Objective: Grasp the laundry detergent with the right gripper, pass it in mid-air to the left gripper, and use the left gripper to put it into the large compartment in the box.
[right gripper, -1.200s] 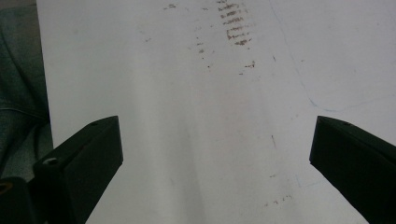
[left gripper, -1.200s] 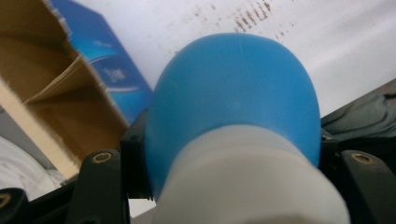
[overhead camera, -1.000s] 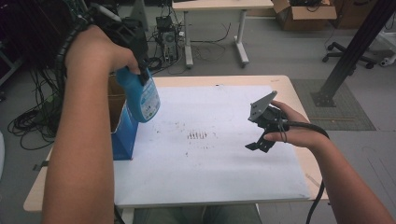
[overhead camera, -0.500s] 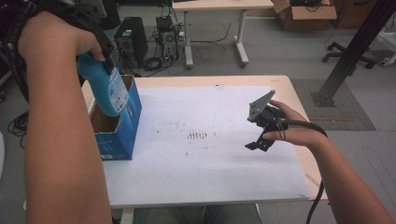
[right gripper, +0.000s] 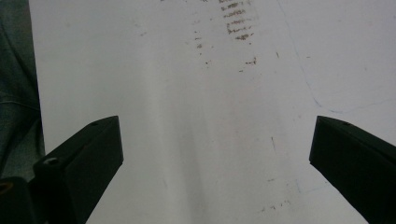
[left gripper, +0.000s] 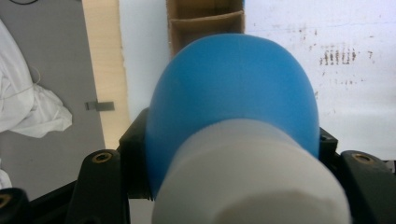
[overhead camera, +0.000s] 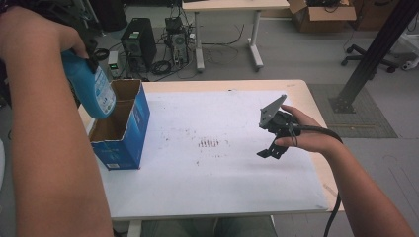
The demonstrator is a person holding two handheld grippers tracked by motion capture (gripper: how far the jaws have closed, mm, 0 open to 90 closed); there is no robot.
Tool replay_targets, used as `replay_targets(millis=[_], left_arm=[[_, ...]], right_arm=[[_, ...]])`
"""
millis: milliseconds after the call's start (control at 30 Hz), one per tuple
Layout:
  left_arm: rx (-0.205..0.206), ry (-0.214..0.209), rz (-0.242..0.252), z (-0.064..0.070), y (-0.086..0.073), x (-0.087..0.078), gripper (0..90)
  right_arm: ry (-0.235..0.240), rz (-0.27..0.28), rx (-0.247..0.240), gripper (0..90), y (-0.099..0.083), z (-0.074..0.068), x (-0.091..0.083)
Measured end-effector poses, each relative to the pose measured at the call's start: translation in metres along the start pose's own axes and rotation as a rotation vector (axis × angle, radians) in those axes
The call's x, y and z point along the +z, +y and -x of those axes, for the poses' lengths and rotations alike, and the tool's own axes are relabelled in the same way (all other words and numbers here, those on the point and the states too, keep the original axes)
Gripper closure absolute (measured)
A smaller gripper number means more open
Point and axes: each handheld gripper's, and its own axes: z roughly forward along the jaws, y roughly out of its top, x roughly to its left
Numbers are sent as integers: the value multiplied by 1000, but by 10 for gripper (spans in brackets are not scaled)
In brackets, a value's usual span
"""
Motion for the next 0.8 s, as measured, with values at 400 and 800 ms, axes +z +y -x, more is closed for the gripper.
replay_targets(millis=[400, 800], left_arm=[[-19, -1, -22, -9, 4, 28, 383], [-24, -7, -38, -11, 8, 62, 383]], right_arm=[[0, -6, -2, 28, 2, -1, 3], [9, 0, -4, 28, 2, -4, 5]])
